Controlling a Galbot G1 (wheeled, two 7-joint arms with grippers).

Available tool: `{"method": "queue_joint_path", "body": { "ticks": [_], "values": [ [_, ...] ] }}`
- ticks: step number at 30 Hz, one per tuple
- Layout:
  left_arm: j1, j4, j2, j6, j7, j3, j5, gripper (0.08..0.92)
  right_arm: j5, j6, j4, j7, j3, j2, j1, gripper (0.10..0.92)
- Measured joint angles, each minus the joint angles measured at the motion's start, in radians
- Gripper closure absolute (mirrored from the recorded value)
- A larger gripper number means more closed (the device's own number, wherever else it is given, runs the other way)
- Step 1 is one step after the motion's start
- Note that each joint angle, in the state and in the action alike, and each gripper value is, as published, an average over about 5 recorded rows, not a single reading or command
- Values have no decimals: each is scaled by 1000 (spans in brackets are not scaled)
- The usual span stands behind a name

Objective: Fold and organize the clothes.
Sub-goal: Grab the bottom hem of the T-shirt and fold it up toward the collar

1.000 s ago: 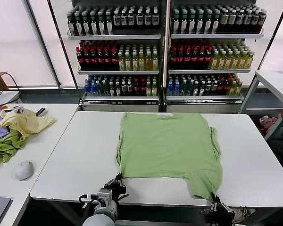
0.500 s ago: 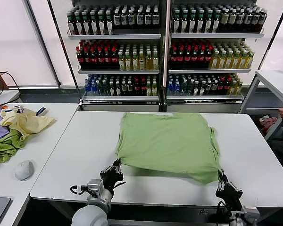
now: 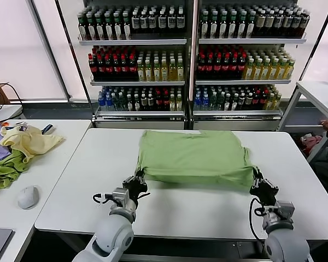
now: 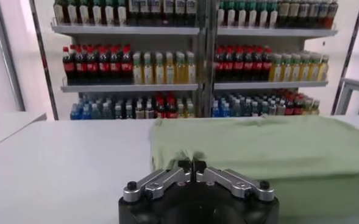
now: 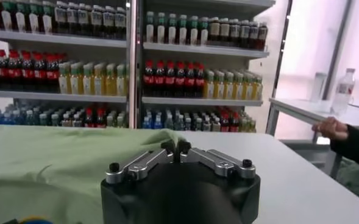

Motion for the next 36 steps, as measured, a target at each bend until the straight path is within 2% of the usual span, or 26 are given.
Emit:
{"method": "queue_joint_path", "body": {
  "ticks": [10, 12, 15, 32, 36],
  "values": [
    [-102, 148, -10, 11, -6, 44, 65, 911, -55, 4, -112, -12, -62, 11, 112, 898],
    [-114, 168, -11, 14, -6, 51, 77, 911, -65, 1, -128, -15, -69, 15, 125, 879],
    [-128, 192, -14, 18, -8, 58, 91, 880, -75, 0, -143, -22, -74, 20, 135, 809],
    [-99, 180, -5, 2, -22, 42, 124, 397, -83, 2, -122, -7, -12, 37, 55, 316],
    [-97, 182, -9, 9, -24, 42, 113, 285, -67, -16, -130, -3, -7, 39, 49, 226]
  ]
}}
